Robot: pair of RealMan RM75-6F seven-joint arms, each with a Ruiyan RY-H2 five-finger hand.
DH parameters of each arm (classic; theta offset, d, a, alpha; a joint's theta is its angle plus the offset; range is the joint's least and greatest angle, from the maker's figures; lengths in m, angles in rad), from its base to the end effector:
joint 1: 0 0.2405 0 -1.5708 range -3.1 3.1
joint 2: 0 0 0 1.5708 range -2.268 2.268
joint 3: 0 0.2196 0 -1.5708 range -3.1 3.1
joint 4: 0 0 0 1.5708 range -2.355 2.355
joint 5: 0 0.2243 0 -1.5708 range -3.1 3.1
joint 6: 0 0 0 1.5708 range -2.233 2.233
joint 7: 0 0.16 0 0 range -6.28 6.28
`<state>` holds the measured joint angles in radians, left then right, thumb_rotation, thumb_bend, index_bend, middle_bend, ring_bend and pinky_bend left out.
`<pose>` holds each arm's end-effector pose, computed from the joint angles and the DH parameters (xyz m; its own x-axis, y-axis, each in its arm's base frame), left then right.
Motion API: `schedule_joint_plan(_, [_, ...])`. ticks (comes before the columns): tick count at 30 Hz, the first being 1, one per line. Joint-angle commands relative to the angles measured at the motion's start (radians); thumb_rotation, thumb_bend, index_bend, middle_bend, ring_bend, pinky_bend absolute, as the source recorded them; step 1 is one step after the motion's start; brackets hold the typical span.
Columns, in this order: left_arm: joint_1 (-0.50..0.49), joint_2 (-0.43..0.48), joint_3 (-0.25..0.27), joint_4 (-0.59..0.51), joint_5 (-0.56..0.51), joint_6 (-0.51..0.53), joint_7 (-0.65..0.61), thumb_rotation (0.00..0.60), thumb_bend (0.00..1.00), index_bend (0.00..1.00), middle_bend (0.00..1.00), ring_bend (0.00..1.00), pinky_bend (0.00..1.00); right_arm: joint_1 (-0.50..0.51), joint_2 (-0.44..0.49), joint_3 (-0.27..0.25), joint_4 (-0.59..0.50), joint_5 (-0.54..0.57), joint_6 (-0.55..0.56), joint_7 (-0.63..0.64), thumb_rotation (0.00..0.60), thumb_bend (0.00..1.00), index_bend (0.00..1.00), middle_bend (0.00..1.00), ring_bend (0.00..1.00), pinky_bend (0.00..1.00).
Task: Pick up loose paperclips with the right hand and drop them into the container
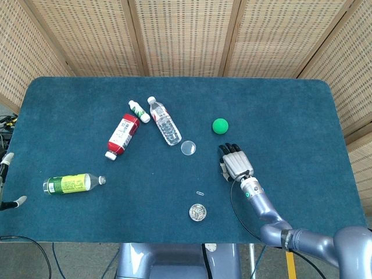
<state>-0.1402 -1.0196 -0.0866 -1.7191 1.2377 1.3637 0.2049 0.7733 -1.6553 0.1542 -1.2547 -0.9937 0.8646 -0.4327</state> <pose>-0.3008 0.2142 0.1507 0.5209 0.1004 0.8477 0.8304 0.1702 -0.5305 -0.1562 -0.3559 -0.0631 0.5573 -0.3147 0.7683 -0.8253 -0.3108 0.4714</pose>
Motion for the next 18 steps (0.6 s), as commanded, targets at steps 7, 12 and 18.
schedule_joint_plan(7, [0.005,0.005,0.007,-0.009,0.022,0.011,-0.006,0.600,0.00,0.00,0.00,0.00,0.00,-0.017,0.118,-0.016,-0.226,-0.084,0.060,-0.024,0.600,0.33,0.65,0.09,0.00,0.08])
schedule_joint_plan(12, [0.010,0.009,0.010,-0.013,0.034,0.018,-0.013,0.600,0.00,0.00,0.00,0.00,0.00,-0.024,0.173,-0.041,-0.353,-0.127,0.076,-0.048,0.600,0.33,0.65,0.09,0.00,0.08])
schedule_joint_plan(18, [0.012,0.013,0.014,-0.015,0.045,0.020,-0.021,0.600,0.00,0.00,0.00,0.00,0.00,-0.028,0.208,-0.067,-0.460,-0.154,0.076,-0.066,0.600,0.33,0.65,0.09,0.00,0.08])
